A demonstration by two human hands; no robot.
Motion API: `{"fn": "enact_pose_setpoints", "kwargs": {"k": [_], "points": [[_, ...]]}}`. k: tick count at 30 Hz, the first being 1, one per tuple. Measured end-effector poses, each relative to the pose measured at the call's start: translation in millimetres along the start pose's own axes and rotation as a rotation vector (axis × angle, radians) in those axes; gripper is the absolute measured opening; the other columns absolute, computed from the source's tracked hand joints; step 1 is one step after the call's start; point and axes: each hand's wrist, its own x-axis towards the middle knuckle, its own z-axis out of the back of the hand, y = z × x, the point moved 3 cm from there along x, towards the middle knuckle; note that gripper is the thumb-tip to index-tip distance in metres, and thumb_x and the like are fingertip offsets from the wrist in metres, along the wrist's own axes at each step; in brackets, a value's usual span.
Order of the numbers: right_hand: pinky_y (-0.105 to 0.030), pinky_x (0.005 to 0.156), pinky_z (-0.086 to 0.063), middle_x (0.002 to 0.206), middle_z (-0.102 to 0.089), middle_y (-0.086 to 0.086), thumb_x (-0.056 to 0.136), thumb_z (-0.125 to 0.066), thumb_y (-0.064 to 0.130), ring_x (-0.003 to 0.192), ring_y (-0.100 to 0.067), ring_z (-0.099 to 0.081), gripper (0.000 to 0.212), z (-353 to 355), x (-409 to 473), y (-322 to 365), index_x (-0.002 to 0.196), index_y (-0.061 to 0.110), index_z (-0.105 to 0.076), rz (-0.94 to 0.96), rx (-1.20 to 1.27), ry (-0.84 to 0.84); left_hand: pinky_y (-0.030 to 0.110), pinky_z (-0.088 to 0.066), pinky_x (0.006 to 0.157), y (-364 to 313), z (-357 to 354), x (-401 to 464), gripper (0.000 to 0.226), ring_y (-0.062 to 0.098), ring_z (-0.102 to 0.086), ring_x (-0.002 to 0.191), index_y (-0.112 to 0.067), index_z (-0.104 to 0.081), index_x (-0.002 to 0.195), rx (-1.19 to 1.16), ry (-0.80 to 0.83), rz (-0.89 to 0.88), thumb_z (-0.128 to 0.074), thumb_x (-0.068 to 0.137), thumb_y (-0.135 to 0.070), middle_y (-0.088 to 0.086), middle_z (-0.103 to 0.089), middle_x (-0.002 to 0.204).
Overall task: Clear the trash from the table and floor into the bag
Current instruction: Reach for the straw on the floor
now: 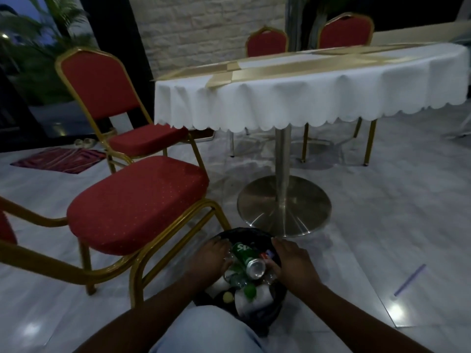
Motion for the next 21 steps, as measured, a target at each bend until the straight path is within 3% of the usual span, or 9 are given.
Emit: {"fn": "enact_pose_setpoints", "kwargs": {"k": [2,5,8,10,13,16,19,21], "points": [[-0.04,0.068,-0.054,0.11,-0.068,-0.005,0.08,-0.047,0.053,0.093,-0.024,-0.066,0.054,12,-5,-21,0.115,0.015,-0.062,-0.039,-0.001,-0.014,0.029,-0.05,0.085,-13,21,23,0.048,0.02,-0.065,0.097,-0.014,-0.064,0.113,-0.071,0.013,-0.056,-0.042,0.089,-0.049,0.005,-0.069,0.108],[-0.04,0.075,-0.052,0.117,-0.065,-0.006,0.077,-0.064,0.039,0.101,-0.024,-0.062,0.05,27,-17,-63,0.12,0.015,-0.059,-0.129,-0.024,-0.035,0.028,-0.048,0.086,-42,39,62,0.052,0.016,-0.061,0.098,-0.017,-0.063,0.112,-0.191,0.122,-0.142,-0.037,0.091,-0.058,0.002,-0.066,0.109],[-0.041,0.072,-0.052,0.114,-0.066,-0.007,0.07,-0.077,0.029,0.098,-0.026,-0.064,0.051,41,-33,-107,0.116,0.012,-0.061,-0.246,-0.07,-0.045,0.03,-0.055,0.077,-79,47,102,0.044,0.021,-0.066,0.092,-0.016,-0.065,0.109,-0.116,0.052,-0.272,-0.045,0.088,-0.048,0.005,-0.07,0.104],[-0.042,0.071,-0.053,0.115,-0.065,-0.008,0.071,-0.077,0.028,0.099,-0.027,-0.063,0.049,44,-48,-140,0.115,0.012,-0.062,-0.344,-0.103,-0.042,0.029,-0.055,0.071,-103,31,131,0.047,0.022,-0.069,0.088,-0.015,-0.066,0.108,-0.083,0.042,-0.362,-0.046,0.083,-0.049,0.006,-0.072,0.1],[-0.043,0.072,-0.053,0.119,-0.064,-0.008,0.07,-0.077,0.023,0.102,-0.029,-0.062,0.051,37,-74,-188,0.117,0.011,-0.06,-0.473,-0.109,-0.037,0.032,-0.055,0.08,-147,12,169,0.047,0.022,-0.065,0.098,-0.027,-0.057,0.118,-0.102,0.061,-0.429,-0.043,0.085,-0.057,0.002,-0.068,0.112],[-0.042,0.066,-0.056,0.113,-0.067,-0.01,0.061,-0.082,0.019,0.097,-0.03,-0.065,0.056,21,-102,-231,0.113,0.009,-0.063,-0.593,-0.111,-0.009,0.024,-0.053,0.07,-198,-3,197,0.048,0.012,-0.068,0.086,-0.026,-0.069,0.104,-0.063,-0.045,-0.545,-0.039,0.084,-0.059,-0.007,-0.071,0.099],[-0.042,0.062,-0.056,0.11,-0.067,-0.011,0.057,-0.085,0.017,0.093,-0.032,-0.066,0.058,-6,-126,-269,0.11,0.007,-0.064,-0.712,-0.082,0.022,0.026,-0.052,0.078,-242,-39,215,0.048,0.016,-0.066,0.091,-0.018,-0.068,0.106,-0.215,-0.013,-0.573,-0.044,0.087,-0.056,-0.001,-0.07,0.102],[-0.042,0.061,-0.055,0.109,-0.067,-0.013,0.059,-0.083,0.016,0.091,-0.033,-0.065,0.056,-26,-141,-292,0.111,0.006,-0.064,-0.763,-0.063,0.043,0.027,-0.053,0.076,-260,-80,219,0.049,0.018,-0.066,0.089,-0.016,-0.068,0.105,-0.296,0.026,-0.501,-0.046,0.086,-0.056,0.001,-0.07,0.099]]}}
